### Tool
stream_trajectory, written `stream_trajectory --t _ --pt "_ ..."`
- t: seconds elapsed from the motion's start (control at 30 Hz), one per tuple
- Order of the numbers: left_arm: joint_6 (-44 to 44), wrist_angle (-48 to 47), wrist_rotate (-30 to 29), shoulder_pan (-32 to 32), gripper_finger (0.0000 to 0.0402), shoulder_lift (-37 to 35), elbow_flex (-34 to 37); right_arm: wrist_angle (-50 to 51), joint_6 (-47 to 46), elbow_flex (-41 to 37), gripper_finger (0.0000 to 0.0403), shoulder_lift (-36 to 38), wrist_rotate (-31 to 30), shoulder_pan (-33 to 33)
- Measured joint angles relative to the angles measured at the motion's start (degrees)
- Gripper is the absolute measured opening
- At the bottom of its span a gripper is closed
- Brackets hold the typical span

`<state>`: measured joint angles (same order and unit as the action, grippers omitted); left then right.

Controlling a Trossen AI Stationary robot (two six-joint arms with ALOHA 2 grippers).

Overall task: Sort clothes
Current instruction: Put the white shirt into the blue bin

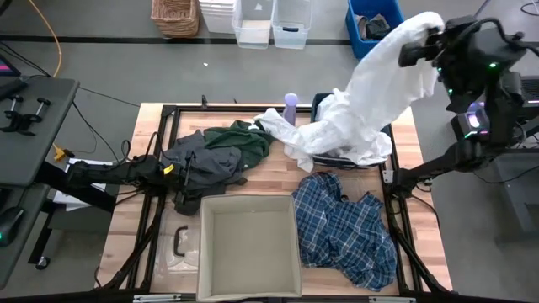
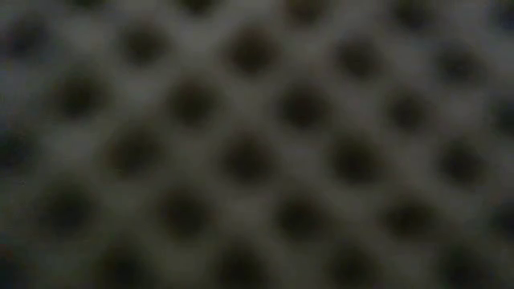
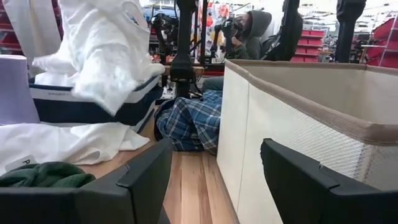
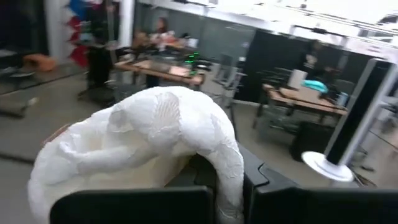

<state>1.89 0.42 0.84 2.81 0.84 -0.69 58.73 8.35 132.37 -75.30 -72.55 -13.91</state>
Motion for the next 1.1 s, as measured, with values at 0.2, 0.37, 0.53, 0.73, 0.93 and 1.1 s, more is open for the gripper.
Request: stream_trajectory --t 0.2,0.37,0.53,0.73,0.93,1.1 --pt "0.0 0.0 0.0 0.0 0.0235 0.0 0.0 -8.9 6.7 0.0 0.0005 0.5 2.2 -2.5" --pt "0.0 0.0 0.0 0.0 0.0235 0.0 0.0 -11.0 13.2 0.0 0.0005 -1.8 1.6 -3.1" --pt "0.0 0.0 0.0 0.0 0.0235 0.0 0.0 -14.7 19.2 -0.2 0.0005 -3.7 -2.6 -3.3" --pt "0.0 0.0 0.0 0.0 0.0235 0.0 0.0 -32.0 29.6 -0.1 0.0005 -2.9 -1.6 -6.8" --pt "0.0 0.0 0.0 0.0 0.0235 0.0 0.0 -43.2 35.9 0.0 0.0005 -2.1 2.9 -7.6" --pt "0.0 0.0 0.0 0.0 0.0235 0.0 0.0 -34.1 30.6 0.0 0.0005 -3.1 3.6 -6.4"
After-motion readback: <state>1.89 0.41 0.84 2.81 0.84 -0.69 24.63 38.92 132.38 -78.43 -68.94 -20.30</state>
